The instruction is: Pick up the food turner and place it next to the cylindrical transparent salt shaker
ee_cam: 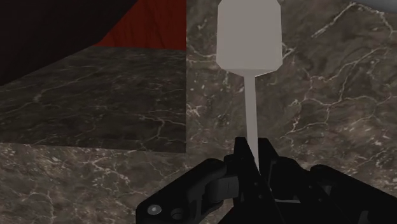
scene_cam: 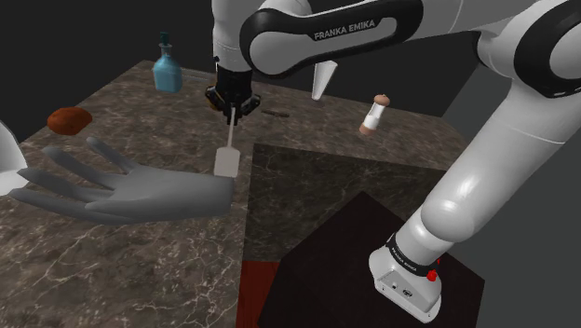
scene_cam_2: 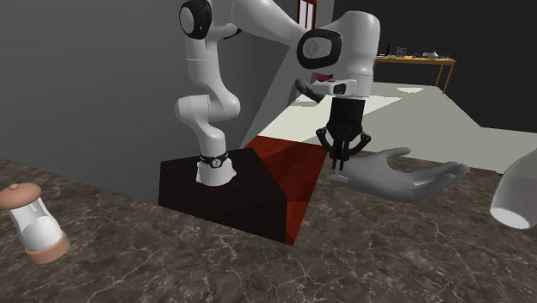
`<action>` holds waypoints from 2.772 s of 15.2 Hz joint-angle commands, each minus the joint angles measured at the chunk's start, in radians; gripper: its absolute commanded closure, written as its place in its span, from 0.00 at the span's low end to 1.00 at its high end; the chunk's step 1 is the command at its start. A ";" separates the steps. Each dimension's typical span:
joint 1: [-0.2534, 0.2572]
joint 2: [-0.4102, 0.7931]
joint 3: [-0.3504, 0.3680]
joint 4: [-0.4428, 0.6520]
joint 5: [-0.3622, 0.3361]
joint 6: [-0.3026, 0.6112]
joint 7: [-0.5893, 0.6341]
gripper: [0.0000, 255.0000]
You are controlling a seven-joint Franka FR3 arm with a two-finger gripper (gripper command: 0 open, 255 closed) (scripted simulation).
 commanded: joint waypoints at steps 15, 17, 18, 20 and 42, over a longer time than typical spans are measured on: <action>0.000 -0.032 0.003 0.182 0.040 -0.201 -0.060 1.00; 0.001 -0.030 0.003 0.210 0.040 -0.228 -0.064 1.00; 0.002 -0.029 0.004 0.225 0.040 -0.241 -0.067 1.00; 0.003 -0.026 0.005 0.254 0.040 -0.268 -0.071 1.00; -0.111 -0.559 -0.363 -0.250 0.240 -0.176 -0.603 1.00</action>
